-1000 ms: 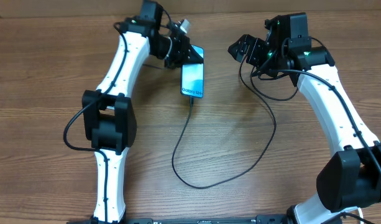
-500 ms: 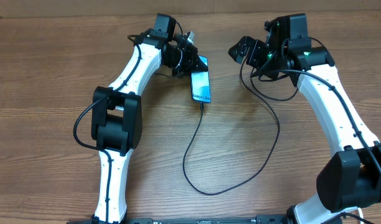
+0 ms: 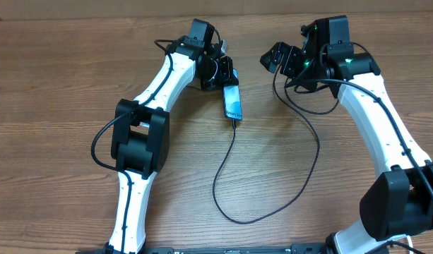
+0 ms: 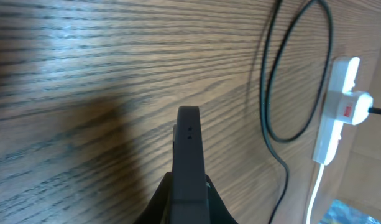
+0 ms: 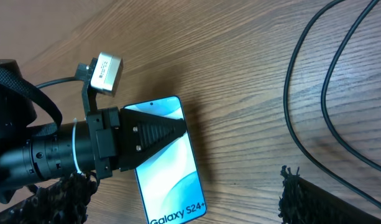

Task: Plug charger to phone and switch on socket
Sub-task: 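Lower the charging phone onto the table with the left gripper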

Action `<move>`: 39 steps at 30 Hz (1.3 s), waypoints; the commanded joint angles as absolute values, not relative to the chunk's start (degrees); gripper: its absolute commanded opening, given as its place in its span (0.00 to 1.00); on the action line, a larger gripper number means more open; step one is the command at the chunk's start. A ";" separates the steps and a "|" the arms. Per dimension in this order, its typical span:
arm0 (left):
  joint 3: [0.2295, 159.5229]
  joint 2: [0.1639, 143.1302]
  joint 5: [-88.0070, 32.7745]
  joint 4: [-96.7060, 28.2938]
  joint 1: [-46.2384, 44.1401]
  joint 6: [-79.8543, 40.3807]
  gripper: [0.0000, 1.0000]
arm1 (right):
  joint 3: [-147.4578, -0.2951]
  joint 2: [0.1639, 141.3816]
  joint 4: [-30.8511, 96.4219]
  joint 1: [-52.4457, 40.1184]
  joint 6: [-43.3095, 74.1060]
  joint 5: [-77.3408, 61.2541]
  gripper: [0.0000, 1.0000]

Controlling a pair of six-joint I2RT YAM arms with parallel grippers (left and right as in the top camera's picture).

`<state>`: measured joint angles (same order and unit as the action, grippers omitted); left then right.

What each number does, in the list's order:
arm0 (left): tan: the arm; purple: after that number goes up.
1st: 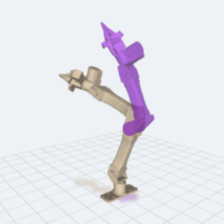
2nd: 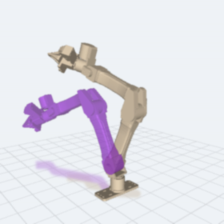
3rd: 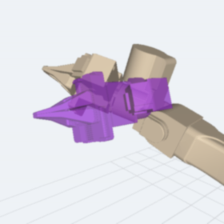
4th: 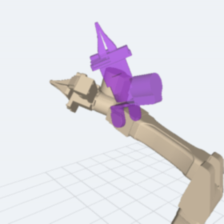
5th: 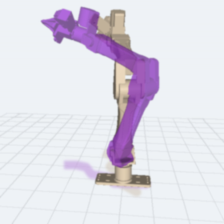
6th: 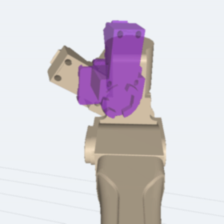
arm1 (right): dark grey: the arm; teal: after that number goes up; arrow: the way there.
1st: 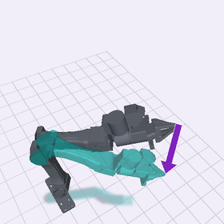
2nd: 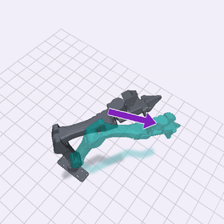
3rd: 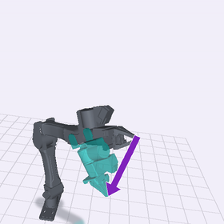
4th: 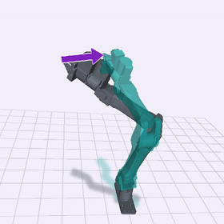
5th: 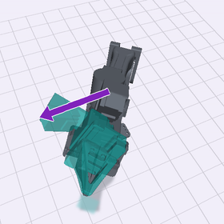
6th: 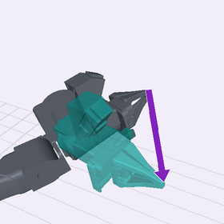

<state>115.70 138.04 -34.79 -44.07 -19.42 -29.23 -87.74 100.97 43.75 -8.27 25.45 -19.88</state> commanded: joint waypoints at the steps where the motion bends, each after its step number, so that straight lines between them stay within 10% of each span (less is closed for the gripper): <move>1: 114.61 138.47 -33.91 -43.42 -19.66 -30.50 0.04 | -88.20 99.59 43.97 -8.12 24.97 -19.05 1.00; 22: 106.59 138.47 -34.09 -37.26 -19.68 -33.06 0.05 | -88.20 99.59 44.14 -8.12 24.97 -19.07 1.00; 39: 106.61 138.47 -34.09 -38.74 -19.68 -33.43 0.48 | -88.20 99.59 44.49 -8.12 24.97 -19.07 1.00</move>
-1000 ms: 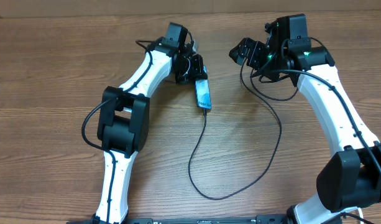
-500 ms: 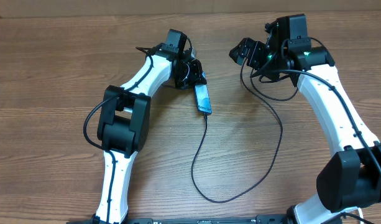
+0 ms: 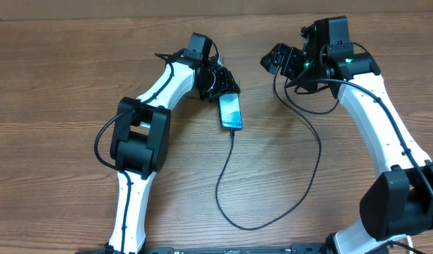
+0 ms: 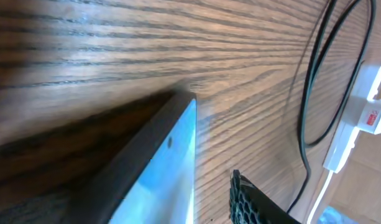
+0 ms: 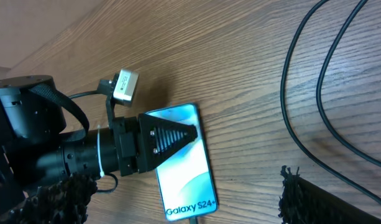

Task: Plug charger to phone and switch on socket
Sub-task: 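Lower the charging phone onto the table with the left gripper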

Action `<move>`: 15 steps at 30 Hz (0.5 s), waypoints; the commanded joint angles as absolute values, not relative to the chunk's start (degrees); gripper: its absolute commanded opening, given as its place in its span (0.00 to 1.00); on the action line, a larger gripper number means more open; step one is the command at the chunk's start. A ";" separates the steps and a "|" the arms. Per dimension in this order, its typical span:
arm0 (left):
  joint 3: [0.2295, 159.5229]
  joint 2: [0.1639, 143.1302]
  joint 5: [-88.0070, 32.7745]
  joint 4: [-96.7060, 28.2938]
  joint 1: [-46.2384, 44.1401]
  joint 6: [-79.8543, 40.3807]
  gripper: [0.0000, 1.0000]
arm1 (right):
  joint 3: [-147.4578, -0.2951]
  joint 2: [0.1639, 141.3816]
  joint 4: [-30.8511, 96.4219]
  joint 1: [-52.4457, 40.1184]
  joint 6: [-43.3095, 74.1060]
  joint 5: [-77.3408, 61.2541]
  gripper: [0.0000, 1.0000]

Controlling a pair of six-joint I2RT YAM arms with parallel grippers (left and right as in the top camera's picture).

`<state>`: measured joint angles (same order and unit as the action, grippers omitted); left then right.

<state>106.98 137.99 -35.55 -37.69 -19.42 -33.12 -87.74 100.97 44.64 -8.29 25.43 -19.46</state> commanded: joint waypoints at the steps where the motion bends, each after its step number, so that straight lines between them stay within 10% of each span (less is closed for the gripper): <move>1: 106.59 138.47 -34.09 -38.74 -19.68 -33.43 0.49 | -88.20 99.59 44.51 -8.12 24.97 -19.07 1.00; 8: 106.61 138.47 -34.09 -39.00 -19.51 -33.43 0.60 | -88.20 99.59 44.51 -8.12 24.97 -19.07 1.00; 15: 106.61 138.47 -33.61 -40.18 -19.42 -33.41 1.00 | -88.20 99.59 44.53 -8.12 24.97 -19.07 1.00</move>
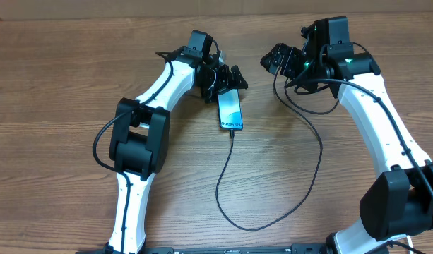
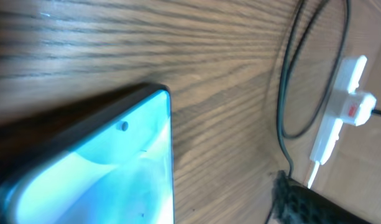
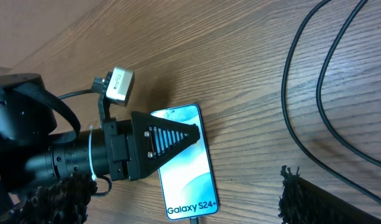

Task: Plug charger to phone and switch on socket
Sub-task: 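Lower the charging phone onto the table with the left gripper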

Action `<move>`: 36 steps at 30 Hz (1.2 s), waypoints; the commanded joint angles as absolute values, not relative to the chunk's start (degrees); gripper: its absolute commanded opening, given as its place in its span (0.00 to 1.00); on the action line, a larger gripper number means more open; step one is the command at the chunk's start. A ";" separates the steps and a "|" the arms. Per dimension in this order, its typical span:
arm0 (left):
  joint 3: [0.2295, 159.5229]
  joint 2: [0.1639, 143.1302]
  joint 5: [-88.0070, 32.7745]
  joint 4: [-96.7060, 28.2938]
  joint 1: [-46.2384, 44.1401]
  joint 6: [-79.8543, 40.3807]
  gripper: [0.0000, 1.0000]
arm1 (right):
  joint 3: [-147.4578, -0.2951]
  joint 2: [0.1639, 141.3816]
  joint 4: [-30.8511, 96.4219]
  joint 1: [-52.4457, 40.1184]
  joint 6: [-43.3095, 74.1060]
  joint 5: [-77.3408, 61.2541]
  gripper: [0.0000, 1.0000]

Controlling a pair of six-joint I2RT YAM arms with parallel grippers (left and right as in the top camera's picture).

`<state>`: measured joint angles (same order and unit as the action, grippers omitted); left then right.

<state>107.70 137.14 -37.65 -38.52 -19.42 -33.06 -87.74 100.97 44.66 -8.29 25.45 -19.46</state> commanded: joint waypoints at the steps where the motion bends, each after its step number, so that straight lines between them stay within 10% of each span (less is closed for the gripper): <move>1: 106.61 138.47 -33.01 -40.56 -19.42 -33.43 1.00 | -88.20 99.59 44.53 -8.12 24.97 -19.07 1.00; 36: 132.05 137.88 -11.53 -71.64 -17.65 -23.59 1.00 | -88.20 99.59 44.51 -8.12 24.97 -19.07 1.00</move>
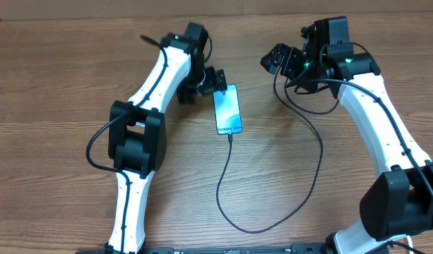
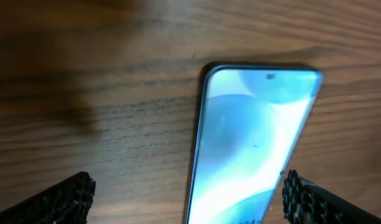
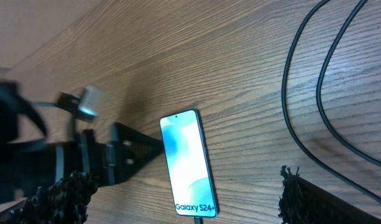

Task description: Plug charger to phone and switch on socket

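Observation:
The phone [image 1: 228,111] lies flat on the wooden table, its screen lit and facing up. It also fills the left wrist view [image 2: 252,143] and shows in the right wrist view [image 3: 187,165]. A black charger cable [image 1: 227,176] is plugged into its near end [image 3: 195,219]. My left gripper [image 1: 217,80] is open just beyond the phone's far left corner and holds nothing; the phone's upper part shows between its fingertips [image 2: 59,202]. My right gripper [image 1: 278,59] hangs open over the back right of the table. The socket is out of view.
The black cable loops across the table's middle towards the right arm [image 1: 318,152]; two strands of it pass under the right wrist [image 3: 314,93]. The left arm [image 3: 84,162] lies left of the phone. The table's far edge [image 1: 75,20] runs along the top.
My left gripper has drawn back from the phone's far end and turned, so its camera now looks straight down on the screen. The phone stays flat. The right arm is unchanged.
At first my left gripper was shut on the phone, held on edge, cable plugged in. Then the phone was tilted low with the jaws parting, then flat on the table with the gripper open at its far end. Now the gripper is clear of it.

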Action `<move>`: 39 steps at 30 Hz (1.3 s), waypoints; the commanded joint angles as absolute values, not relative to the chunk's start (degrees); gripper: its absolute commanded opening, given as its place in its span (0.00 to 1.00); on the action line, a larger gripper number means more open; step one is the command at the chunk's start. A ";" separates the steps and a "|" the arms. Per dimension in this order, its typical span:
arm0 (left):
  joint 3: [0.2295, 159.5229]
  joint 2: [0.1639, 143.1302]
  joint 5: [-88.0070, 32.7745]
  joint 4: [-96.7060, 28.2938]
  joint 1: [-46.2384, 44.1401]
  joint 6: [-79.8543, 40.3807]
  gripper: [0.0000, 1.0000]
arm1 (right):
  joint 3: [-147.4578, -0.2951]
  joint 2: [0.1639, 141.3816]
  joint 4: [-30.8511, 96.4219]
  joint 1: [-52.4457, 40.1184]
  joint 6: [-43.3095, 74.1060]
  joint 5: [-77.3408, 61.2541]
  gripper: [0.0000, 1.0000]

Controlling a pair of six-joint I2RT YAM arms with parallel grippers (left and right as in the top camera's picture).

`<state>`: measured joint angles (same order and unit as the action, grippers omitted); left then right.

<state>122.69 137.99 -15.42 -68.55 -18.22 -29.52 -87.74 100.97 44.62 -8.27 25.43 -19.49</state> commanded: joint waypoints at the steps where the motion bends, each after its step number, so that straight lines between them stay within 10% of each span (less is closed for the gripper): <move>1: 134.13 137.88 -11.46 -72.75 -17.65 -22.68 1.00 | -88.20 99.61 44.53 -8.12 24.97 -19.07 1.00; 24: 165.12 137.88 -6.92 -96.79 -17.61 -13.72 1.00 | -89.49 99.59 50.46 -6.87 19.38 -23.83 1.00; 39: 165.12 137.88 -7.01 -96.79 -17.63 -13.72 1.00 | -109.65 100.03 75.24 20.43 5.41 -27.14 1.00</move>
